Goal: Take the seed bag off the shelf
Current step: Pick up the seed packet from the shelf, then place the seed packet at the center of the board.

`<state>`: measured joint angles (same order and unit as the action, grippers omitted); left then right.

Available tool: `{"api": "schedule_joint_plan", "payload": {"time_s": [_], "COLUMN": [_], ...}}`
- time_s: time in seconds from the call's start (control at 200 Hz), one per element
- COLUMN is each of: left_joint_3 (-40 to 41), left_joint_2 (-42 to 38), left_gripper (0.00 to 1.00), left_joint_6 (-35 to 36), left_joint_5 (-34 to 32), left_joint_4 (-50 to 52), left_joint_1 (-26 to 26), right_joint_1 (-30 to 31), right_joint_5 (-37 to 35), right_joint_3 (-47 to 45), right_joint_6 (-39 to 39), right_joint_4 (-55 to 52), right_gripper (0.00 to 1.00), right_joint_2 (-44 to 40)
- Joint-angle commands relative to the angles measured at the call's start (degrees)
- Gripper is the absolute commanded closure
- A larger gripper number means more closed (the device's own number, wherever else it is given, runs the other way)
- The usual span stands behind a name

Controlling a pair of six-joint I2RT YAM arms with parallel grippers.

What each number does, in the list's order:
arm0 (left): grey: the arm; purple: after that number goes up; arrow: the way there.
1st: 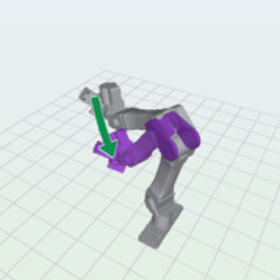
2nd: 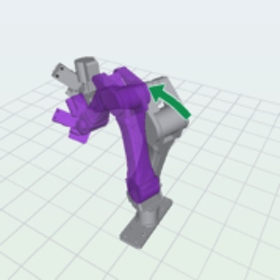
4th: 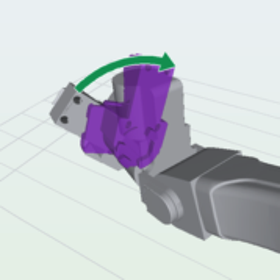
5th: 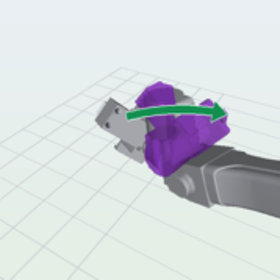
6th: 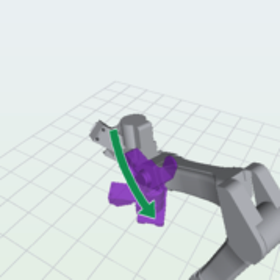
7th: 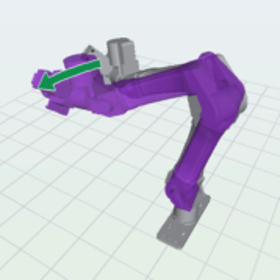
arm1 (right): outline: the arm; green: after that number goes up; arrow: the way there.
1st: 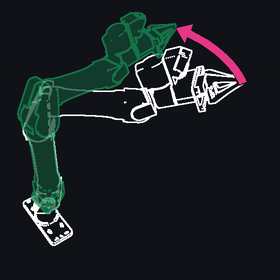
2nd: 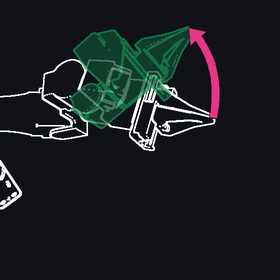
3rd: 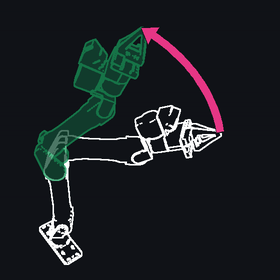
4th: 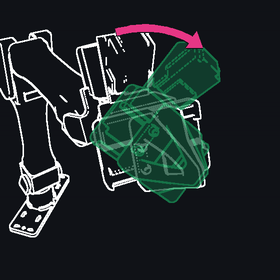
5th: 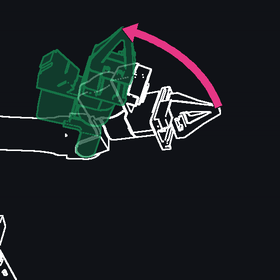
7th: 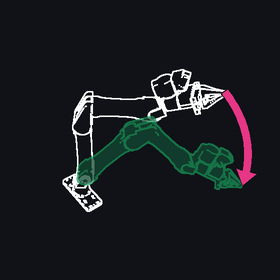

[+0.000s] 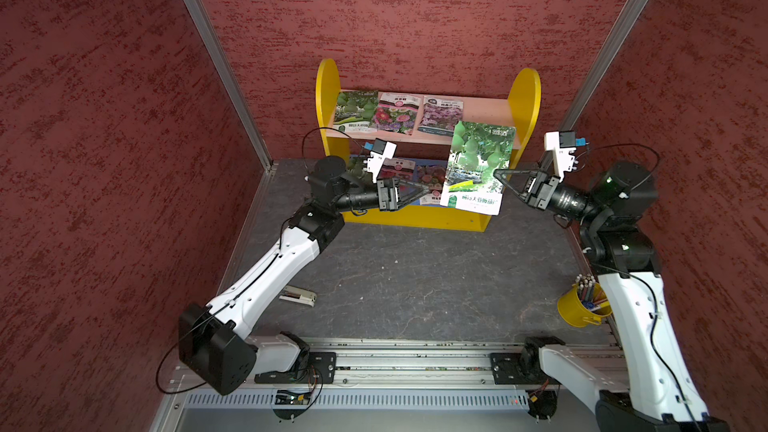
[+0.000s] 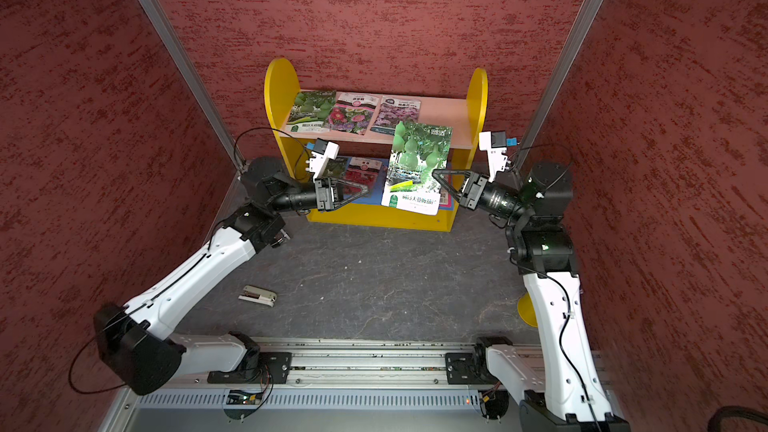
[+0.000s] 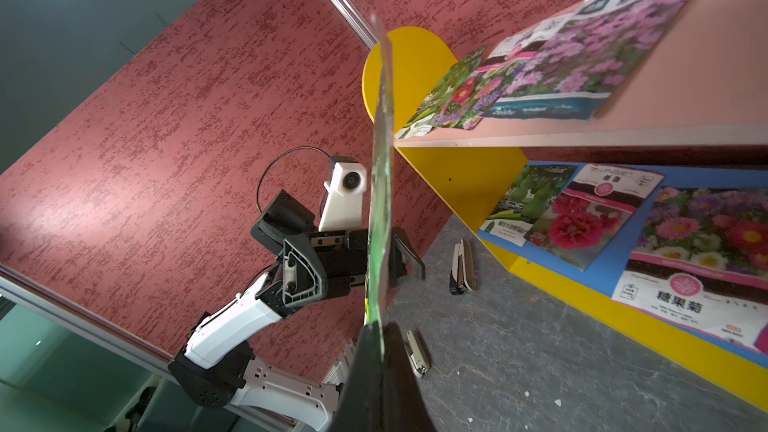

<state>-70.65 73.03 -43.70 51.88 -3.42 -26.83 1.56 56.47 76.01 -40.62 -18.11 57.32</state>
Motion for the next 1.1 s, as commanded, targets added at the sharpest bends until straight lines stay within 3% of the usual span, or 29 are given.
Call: {"api": "schedule_joint_plan", "payload": {"time_s": [0.0,0.215,0.556,0.817,1.097], "left_joint_3": [-1.55,-1.83,0.26,1.66,2.45], "left_joint_2": [-5.52,-12.42,-19.63,-22.89,-24.5], "left_gripper": [0.0,0.0,0.0,0.0,0.0], "left_joint_6": [11.62,19.07,23.54,24.79,24.47], "left_joint_5": [-3.98,-10.98,-21.91,-23.53,-27.86], "left_joint_4": [18.9,35.15,45.19,47.26,48.77], "left_joint_1": [2.7,6.21,7.1,7.58,7.69], "right_joint_1": [1.97,14.61,32.39,40.02,45.02], "right_joint_5": [-5.27,-19.58,-33.96,-38.44,-39.7], "right_joint_3": [-2.7,-7.38,-18.98,-17.8,-9.76], "right_joint_6": [2.17,7.83,0.69,-4.0,-6.89], "right_joint_4": [-4.74,-9.56,6.16,14.56,19.25], "right_gripper": [1.0,1.0,1.0,1.0,1.0], "right_joint_2": [-1.02,0.86,10.83,23.93,40.03]}}
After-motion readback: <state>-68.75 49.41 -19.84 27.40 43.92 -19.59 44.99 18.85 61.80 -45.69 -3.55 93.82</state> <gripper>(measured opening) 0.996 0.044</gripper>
